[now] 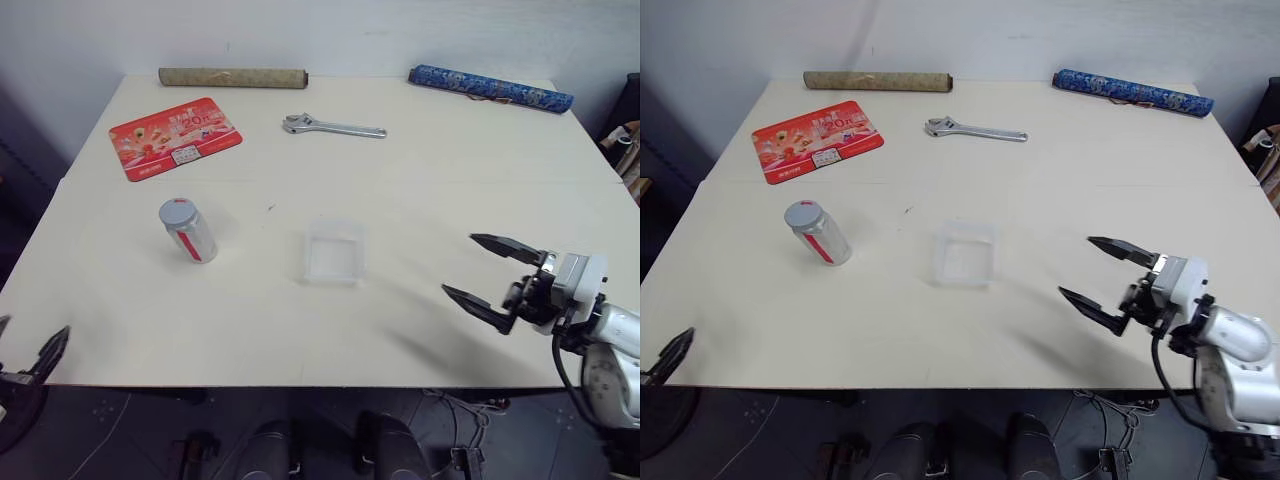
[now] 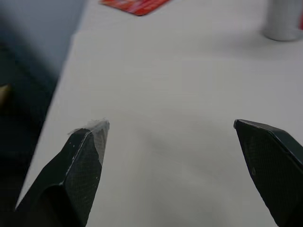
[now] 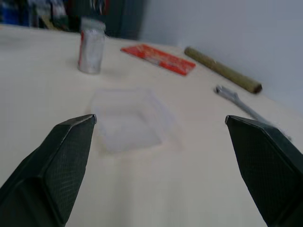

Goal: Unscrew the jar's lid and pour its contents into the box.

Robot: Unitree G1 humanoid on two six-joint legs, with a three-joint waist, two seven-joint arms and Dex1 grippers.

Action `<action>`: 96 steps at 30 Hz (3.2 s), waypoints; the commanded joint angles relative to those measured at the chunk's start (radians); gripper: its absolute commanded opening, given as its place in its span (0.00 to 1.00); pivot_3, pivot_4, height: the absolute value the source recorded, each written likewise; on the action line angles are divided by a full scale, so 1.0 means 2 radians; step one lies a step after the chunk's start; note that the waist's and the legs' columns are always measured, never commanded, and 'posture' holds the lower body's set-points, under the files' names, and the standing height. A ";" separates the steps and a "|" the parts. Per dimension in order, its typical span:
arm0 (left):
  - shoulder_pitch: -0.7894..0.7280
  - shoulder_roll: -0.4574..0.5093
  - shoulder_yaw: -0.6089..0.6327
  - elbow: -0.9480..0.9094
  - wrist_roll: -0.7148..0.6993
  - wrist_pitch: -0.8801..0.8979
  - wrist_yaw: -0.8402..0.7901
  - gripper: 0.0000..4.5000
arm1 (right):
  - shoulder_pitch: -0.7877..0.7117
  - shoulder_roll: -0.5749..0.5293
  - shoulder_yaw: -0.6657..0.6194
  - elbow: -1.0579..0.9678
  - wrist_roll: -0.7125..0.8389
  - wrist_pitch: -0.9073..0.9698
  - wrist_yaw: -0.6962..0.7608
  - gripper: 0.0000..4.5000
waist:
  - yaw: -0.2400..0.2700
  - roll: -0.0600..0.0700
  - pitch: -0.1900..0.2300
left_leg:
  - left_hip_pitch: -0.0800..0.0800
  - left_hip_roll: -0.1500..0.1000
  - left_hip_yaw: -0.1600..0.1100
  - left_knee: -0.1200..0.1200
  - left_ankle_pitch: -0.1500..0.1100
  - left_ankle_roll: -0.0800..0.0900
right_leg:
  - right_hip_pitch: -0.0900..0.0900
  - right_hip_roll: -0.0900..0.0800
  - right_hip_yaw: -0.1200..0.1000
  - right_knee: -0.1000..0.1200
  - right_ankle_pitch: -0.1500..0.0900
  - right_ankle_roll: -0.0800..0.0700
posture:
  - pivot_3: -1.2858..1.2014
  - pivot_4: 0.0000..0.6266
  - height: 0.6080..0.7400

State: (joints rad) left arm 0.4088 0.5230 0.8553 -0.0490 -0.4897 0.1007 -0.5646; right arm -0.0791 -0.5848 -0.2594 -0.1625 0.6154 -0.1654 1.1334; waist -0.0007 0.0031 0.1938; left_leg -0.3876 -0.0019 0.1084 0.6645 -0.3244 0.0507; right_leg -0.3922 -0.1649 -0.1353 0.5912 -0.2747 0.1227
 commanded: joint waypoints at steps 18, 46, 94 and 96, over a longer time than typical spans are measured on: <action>-0.123 -0.172 -0.259 -0.261 0.121 0.076 0.247 0.99 | -0.016 0.031 0.003 0.091 0.006 -0.087 0.080 1.00 | 0.012 -0.004 -0.002 | 0.001 -0.001 0.003 0.001 0.001 0.004 | 0.000 0.004 0.000 0.002 0.001 0.001 | 0.52 0.24 1.00; -0.358 -0.170 -0.319 0.004 0.214 0.001 0.297 0.99 | 0.025 0.032 0.013 0.010 -0.011 -0.065 -0.003 1.00 | 0.013 -0.004 -0.002 | 0.001 0.001 0.004 0.002 0.001 0.004 | 0.000 0.007 0.000 0.002 0.001 0.001 | 0.52 0.24 1.00; -0.508 -0.001 -0.449 -0.058 -0.027 0.120 -0.233 0.53 | -0.345 0.038 0.203 -0.138 0.058 0.437 -0.226 0.87 | -0.001 -0.001 -0.001 | -0.002 0.006 0.005 0.009 -0.001 0.002 | -0.003 0.011 0.000 0.007 -0.001 -0.003 | 0.52 0.24 1.00; -0.506 -0.001 -0.448 -0.061 -0.028 0.122 -0.231 0.53 | -0.341 0.039 0.201 -0.141 0.057 0.435 -0.221 0.73 | -0.001 -0.001 -0.001 | -0.002 0.006 0.005 0.009 -0.001 0.002 | -0.003 0.011 0.000 0.007 -0.001 -0.003 | 0.52 0.24 1.00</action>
State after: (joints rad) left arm -0.5934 0.5224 -0.0568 -0.1369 -0.5403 0.3486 -1.0271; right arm -0.7630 -0.5085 0.1600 -0.4195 0.7437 0.7223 0.6856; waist -0.0026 0.0002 0.1912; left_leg -0.3911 0.0102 0.1190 0.6826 -0.3258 0.0539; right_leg -0.3978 -0.1434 -0.1348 0.6058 -0.2758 0.1165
